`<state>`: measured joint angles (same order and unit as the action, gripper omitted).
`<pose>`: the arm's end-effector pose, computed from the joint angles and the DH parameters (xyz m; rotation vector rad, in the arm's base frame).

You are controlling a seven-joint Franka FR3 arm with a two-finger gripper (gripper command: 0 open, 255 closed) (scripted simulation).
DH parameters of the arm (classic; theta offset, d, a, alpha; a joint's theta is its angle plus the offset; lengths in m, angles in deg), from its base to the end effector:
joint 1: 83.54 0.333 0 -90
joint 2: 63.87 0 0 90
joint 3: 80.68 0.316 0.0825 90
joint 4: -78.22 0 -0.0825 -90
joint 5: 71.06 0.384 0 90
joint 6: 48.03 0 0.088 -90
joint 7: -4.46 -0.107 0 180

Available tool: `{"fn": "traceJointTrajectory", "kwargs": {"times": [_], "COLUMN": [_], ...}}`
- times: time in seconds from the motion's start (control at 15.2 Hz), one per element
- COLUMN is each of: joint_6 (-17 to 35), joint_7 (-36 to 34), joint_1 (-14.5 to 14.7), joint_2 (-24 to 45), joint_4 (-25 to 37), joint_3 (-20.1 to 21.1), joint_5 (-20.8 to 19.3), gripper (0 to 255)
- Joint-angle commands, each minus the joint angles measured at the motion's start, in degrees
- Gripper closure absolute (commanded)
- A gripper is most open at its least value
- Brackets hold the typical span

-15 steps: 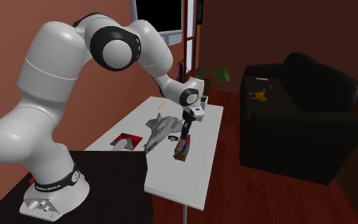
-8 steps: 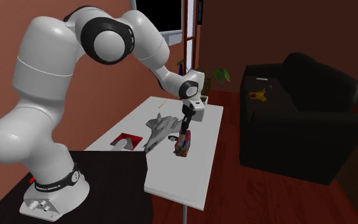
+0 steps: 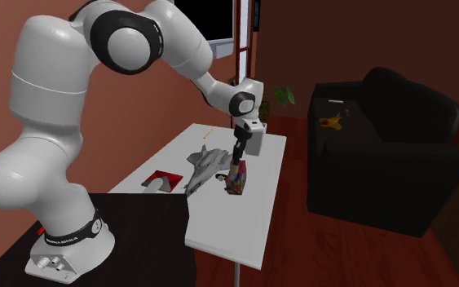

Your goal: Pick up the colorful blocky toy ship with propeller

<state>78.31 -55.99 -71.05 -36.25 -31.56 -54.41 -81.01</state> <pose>0.4869 0.3685 0.2533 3.0469 -0.4552 -0.2257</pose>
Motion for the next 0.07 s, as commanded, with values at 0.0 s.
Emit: {"fn": "traceJointTrajectory", "kwargs": {"times": [0.0], "joint_6": [-0.3], "joint_7": [0.1], "joint_1": [-0.1], "joint_2": [-0.4], "joint_4": [0.0], "joint_3": [0.1], "joint_5": [0.2], "gripper": [255]}}
